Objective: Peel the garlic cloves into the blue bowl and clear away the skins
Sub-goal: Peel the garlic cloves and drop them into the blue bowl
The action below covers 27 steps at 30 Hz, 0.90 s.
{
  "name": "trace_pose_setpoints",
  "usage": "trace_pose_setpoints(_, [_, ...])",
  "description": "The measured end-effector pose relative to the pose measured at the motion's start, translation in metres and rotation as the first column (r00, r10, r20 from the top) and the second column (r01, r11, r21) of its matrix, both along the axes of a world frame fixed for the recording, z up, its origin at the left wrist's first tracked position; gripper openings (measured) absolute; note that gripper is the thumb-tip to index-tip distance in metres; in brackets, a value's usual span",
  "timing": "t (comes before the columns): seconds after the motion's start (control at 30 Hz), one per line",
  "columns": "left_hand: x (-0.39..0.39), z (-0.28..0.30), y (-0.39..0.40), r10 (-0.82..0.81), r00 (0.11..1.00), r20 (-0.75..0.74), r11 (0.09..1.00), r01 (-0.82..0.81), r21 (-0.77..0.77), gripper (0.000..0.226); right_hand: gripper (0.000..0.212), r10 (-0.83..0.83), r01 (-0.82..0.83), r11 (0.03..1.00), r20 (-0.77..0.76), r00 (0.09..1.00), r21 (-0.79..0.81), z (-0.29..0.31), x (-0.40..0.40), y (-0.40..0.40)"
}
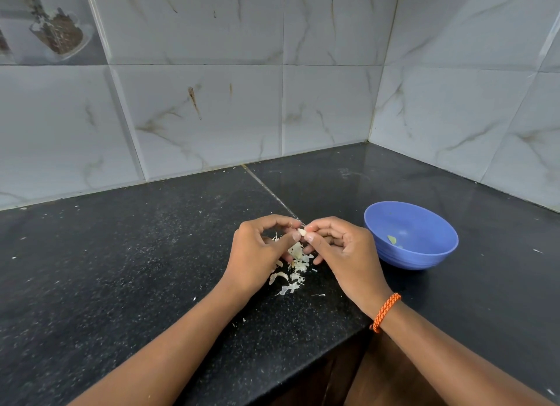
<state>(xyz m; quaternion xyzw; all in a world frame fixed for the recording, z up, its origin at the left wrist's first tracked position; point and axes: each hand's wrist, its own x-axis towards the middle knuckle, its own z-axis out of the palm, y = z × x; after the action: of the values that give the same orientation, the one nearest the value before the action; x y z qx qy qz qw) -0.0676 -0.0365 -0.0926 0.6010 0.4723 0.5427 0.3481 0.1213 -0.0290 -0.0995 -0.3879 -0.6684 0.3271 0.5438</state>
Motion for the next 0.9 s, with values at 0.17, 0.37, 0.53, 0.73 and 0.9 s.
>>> trace_pose_setpoints(0.17, [0.001, -0.001, 0.001, 0.001, 0.999, -0.042, 1.000, -0.001, -0.008, 0.005, 0.016, 0.023, -0.023, 1.000, 0.026, 0.999, 0.009, 0.000, 0.002, 0.002])
trace_pose_setpoints(0.37, [-0.002, -0.005, 0.003, 0.047, 0.987, -0.152, 0.998, -0.040, 0.046, 0.012, 0.009, -0.036, 0.026, 0.997, 0.148, 0.988, 0.071, 0.002, 0.000, 0.000])
trace_pose_setpoints(0.53, [-0.003, -0.006, 0.004, 0.107, 0.948, -0.299, 0.986, -0.062, 0.155, 0.029, 0.007, -0.188, 0.111, 0.973, 0.419, 0.888, 0.202, 0.000, 0.010, 0.005])
trace_pose_setpoints(0.73, [-0.005, -0.007, 0.005, 0.152, 0.932, -0.328, 0.982, -0.105, 0.154, 0.041, 0.015, -0.192, 0.054, 0.975, 0.693, 0.695, 0.217, 0.024, 0.019, 0.003])
trace_pose_setpoints(0.9, [-0.007, -0.011, 0.007, 0.165, 0.946, -0.280, 0.982, -0.132, 0.133, 0.024, 0.017, -0.303, 0.131, 0.937, 0.564, 0.768, 0.325, 0.036, 0.026, 0.003])
